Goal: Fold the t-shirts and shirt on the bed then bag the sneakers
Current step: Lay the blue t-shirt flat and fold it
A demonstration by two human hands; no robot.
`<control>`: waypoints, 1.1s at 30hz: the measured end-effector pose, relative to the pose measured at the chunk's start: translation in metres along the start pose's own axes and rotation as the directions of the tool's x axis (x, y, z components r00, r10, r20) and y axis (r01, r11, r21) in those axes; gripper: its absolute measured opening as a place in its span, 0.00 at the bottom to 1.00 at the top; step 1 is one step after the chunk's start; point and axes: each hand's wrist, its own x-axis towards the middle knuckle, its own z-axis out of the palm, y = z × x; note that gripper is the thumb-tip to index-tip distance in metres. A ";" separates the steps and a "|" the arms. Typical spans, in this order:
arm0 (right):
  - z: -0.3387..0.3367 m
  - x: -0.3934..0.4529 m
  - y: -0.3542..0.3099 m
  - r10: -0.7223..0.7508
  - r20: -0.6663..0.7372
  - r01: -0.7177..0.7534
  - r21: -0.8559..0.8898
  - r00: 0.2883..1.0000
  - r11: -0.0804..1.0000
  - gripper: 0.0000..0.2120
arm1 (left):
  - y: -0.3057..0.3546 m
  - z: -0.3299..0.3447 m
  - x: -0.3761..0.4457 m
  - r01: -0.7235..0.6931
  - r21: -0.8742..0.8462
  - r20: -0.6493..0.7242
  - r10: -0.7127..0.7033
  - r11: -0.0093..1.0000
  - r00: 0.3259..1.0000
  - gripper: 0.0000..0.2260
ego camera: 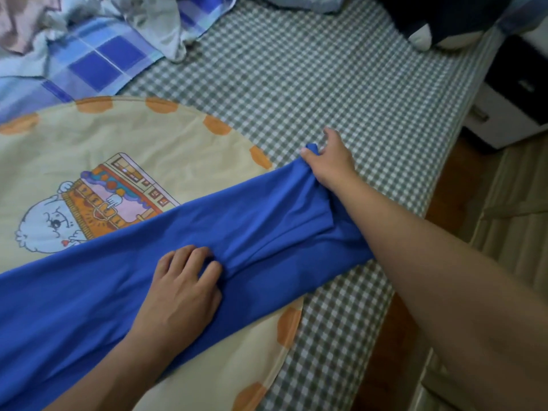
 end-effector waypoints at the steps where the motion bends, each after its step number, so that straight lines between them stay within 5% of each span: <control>1: 0.000 0.006 -0.005 -0.007 0.005 0.007 -0.022 1.000 1.000 0.31 | -0.001 0.000 0.001 -0.002 -0.020 0.013 0.002 1.000 1.000 0.10; 3: 0.002 0.018 -0.012 0.002 0.026 -0.001 -0.037 1.000 0.999 0.20 | -0.006 -0.001 0.005 -0.011 -0.068 0.044 0.014 0.998 0.999 0.11; 5: 0.000 0.029 -0.014 0.120 -0.044 -0.109 0.195 0.992 0.975 0.07 | -0.011 0.000 0.011 -0.016 -0.120 0.076 0.025 0.993 0.997 0.10; 7: -0.010 0.030 -0.016 0.324 0.021 -0.281 0.550 0.946 0.786 0.04 | -0.015 0.001 0.018 0.022 -0.174 0.102 -0.005 0.985 0.995 0.10; 9: -0.026 0.021 -0.010 0.319 0.220 -0.382 0.649 0.922 0.657 0.07 | -0.017 0.001 0.022 0.077 -0.230 0.115 -0.051 0.970 0.992 0.11; 11: -0.038 0.016 0.003 0.203 0.327 -0.352 0.503 0.923 0.789 0.17 | -0.018 0.000 0.022 0.102 -0.275 0.114 -0.073 0.956 0.991 0.11; 14: -0.041 0.019 0.014 0.050 0.303 -0.105 0.169 0.952 0.980 0.32 | -0.017 -0.001 0.021 0.107 -0.296 0.114 -0.076 0.949 0.990 0.10; 19: -0.026 0.027 0.011 -0.042 0.424 -0.026 0.151 0.905 0.988 0.17 | -0.016 0.001 0.021 0.066 -0.200 0.126 -0.041 0.978 0.991 0.15; 23: -0.030 0.034 0.012 -0.046 0.339 -0.030 0.214 0.940 0.976 0.12 | -0.012 0.006 0.017 -0.003 -0.075 0.086 0.009 0.997 0.996 0.15; 27: -0.034 0.042 0.019 -0.031 0.243 -0.007 0.154 0.970 0.988 0.15 | -0.016 0.005 0.014 -0.023 -0.162 0.041 0.030 0.987 0.999 0.15; 31: -0.033 0.033 0.018 -0.090 -0.173 0.050 -0.227 0.981 0.973 0.14 | -0.018 0.004 0.014 -0.018 -0.221 0.057 0.031 0.975 0.998 0.14; 33: -0.040 0.009 0.016 -0.063 -0.322 0.008 -0.168 0.945 0.986 0.10 | -0.018 0.004 0.017 0.022 -0.236 0.080 -0.003 0.972 0.997 0.14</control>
